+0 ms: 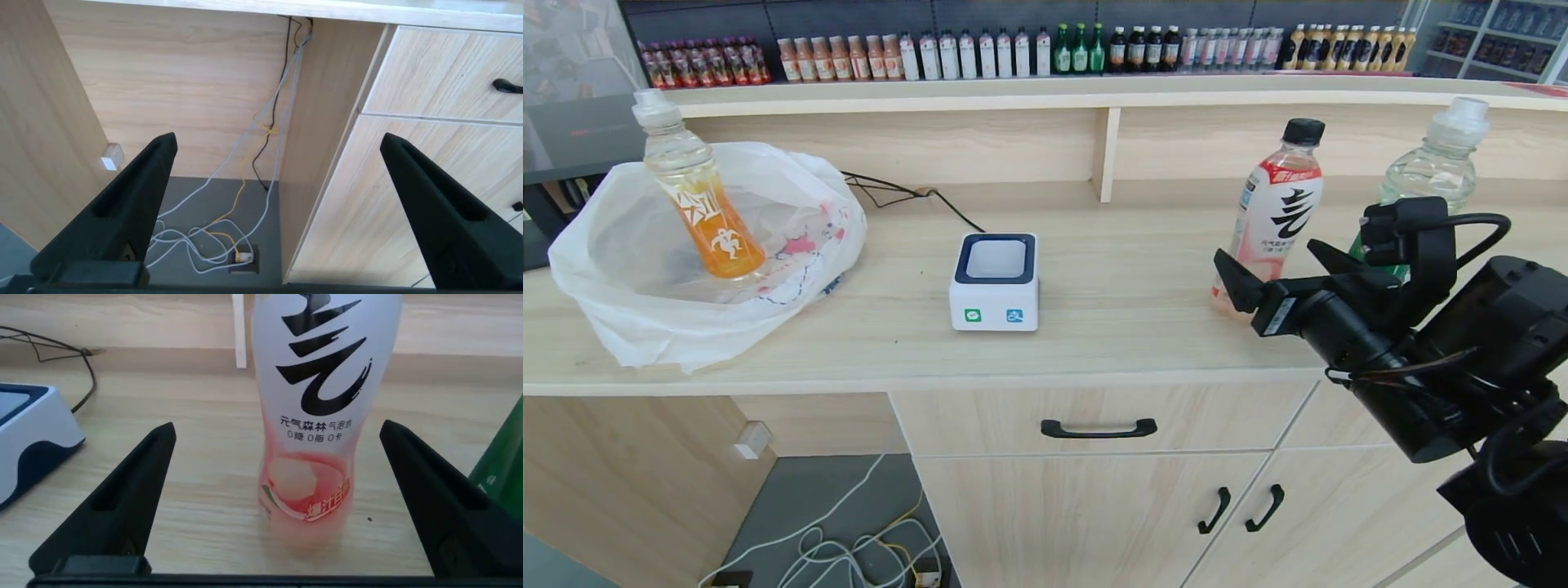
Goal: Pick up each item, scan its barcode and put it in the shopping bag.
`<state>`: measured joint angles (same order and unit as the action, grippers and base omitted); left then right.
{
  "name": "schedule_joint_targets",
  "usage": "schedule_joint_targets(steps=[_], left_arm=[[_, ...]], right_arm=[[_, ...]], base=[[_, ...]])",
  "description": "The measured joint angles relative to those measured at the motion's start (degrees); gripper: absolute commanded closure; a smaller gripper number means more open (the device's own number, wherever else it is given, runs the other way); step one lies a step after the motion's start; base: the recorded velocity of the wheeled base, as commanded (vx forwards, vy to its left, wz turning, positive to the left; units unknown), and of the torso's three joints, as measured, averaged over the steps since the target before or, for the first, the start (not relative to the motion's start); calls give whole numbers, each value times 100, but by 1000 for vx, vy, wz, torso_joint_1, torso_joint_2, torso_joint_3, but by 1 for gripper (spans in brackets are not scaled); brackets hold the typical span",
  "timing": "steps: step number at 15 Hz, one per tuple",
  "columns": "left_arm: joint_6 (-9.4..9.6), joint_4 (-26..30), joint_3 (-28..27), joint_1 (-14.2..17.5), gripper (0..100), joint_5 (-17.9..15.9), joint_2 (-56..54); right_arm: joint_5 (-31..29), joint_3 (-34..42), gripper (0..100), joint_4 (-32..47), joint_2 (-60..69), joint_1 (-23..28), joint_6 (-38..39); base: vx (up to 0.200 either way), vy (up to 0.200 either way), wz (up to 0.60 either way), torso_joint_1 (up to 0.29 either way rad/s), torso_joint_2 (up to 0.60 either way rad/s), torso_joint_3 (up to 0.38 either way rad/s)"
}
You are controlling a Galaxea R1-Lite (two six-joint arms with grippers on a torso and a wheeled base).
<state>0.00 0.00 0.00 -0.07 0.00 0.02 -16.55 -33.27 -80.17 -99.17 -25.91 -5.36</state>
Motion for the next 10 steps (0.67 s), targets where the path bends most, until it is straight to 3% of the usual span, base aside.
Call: schedule_joint_targets(steps=[10], left_arm=[[0,0,0,2,0,0,0]], right_arm=[[35,-725,0,-20,-667,232,165]], base=[[0,0,0,0,0,0]])
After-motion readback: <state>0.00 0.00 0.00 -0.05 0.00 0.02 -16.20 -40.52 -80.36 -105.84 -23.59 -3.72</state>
